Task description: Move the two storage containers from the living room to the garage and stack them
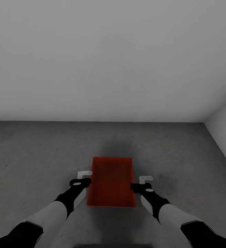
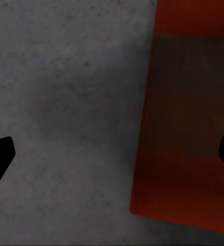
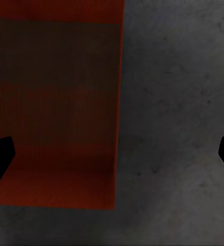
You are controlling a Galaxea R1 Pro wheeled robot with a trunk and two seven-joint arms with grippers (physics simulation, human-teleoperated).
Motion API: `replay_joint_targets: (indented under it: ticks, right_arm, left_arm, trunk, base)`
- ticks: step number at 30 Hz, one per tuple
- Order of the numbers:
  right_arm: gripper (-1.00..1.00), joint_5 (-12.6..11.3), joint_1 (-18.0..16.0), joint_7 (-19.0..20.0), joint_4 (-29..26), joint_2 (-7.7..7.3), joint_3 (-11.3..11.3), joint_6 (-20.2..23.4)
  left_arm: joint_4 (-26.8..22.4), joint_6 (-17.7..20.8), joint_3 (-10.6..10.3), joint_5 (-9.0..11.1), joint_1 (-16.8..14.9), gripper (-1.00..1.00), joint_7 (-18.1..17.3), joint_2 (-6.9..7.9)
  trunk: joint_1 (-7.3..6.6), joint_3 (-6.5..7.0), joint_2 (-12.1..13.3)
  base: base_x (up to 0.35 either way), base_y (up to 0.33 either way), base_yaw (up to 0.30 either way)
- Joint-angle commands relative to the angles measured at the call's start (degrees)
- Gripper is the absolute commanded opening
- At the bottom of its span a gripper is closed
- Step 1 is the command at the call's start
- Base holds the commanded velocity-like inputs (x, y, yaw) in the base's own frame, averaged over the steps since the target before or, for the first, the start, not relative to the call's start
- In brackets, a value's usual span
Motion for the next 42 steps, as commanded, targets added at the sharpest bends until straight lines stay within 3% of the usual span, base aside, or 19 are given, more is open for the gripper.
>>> replay_joint_targets:
  ticks: [1,42]
  right_arm:
    - [1.00,-0.61,-0.03,-0.21,0.02,-0.01,0.49,-0.08]
    - [1.00,-0.61,-0.03,-0.31,0.02,-0.01,0.49,-0.08]
  left_arm:
    - [-0.10,0.31,-0.49,0.48,-0.02,1.00,0.41,0.04]
    - [0.03,0.31,-0.42,0.48,-0.01,1.00,0.41,0.18]
  trunk:
    - [-0.23,0.15,0.40]
    - [-9.23,7.51,16.84]
  base:
    - [0.000,0.000,0.000]
    - [0.000,0.000,0.000]
